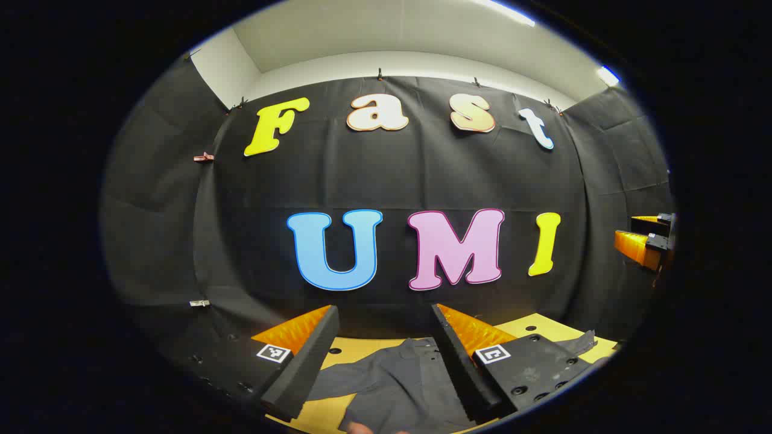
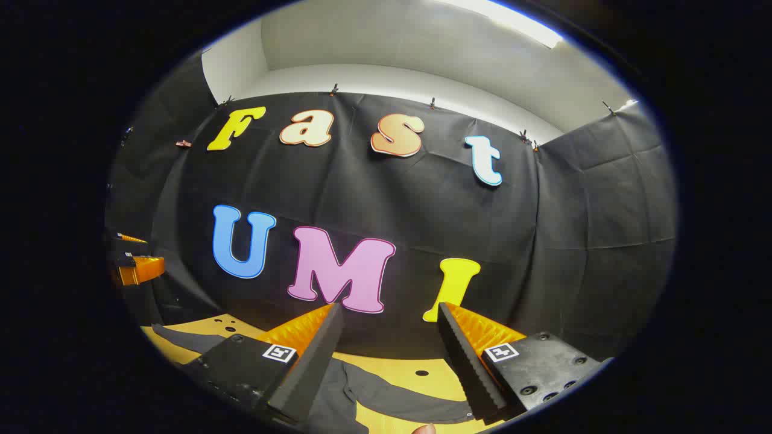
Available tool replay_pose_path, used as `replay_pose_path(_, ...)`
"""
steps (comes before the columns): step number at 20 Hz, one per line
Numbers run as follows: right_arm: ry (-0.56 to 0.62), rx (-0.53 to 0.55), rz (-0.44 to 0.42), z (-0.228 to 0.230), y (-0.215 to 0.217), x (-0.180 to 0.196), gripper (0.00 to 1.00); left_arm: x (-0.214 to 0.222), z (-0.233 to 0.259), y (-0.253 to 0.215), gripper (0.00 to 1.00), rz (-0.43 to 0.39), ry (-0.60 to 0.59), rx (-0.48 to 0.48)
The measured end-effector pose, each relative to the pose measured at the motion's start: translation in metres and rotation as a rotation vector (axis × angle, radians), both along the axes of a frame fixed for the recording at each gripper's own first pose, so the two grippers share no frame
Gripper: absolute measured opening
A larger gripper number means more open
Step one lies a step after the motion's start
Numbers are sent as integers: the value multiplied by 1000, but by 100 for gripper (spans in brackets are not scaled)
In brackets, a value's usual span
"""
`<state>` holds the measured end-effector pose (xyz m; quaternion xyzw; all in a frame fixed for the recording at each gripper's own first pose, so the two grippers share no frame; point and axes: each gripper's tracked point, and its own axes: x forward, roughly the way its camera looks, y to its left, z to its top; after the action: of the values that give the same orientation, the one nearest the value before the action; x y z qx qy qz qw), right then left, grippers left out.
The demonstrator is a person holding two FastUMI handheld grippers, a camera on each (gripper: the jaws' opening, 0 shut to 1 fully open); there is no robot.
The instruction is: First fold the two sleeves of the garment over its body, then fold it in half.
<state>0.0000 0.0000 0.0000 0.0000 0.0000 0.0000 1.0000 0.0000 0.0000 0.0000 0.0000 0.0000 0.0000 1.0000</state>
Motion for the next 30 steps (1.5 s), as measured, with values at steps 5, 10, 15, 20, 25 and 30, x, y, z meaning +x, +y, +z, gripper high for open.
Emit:
replay_pose_path(5,3,-8,3,-2,0,-2,92,3,-2,-2,95,-5,5,4)
replay_pose_path(10,3,-11,-7,-2,-5,-1,97,4,-3,-3,95,-6,8,-1)
replay_pose_path(15,12,-10,-20,-6,-9,-1,97,7,-1,-9,95,-18,6,13)
replay_pose_path(20,66,10,-35,-20,-21,6,97,13,-7,-23,95,-44,14,15)
replay_pose_path(25,185,5,-38,-63,-58,20,92,26,-14,-48,95,-66,40,-16)
replay_pose_path(30,346,35,-94,-152,-115,39,97,54,-21,-83,95,-98,67,4)
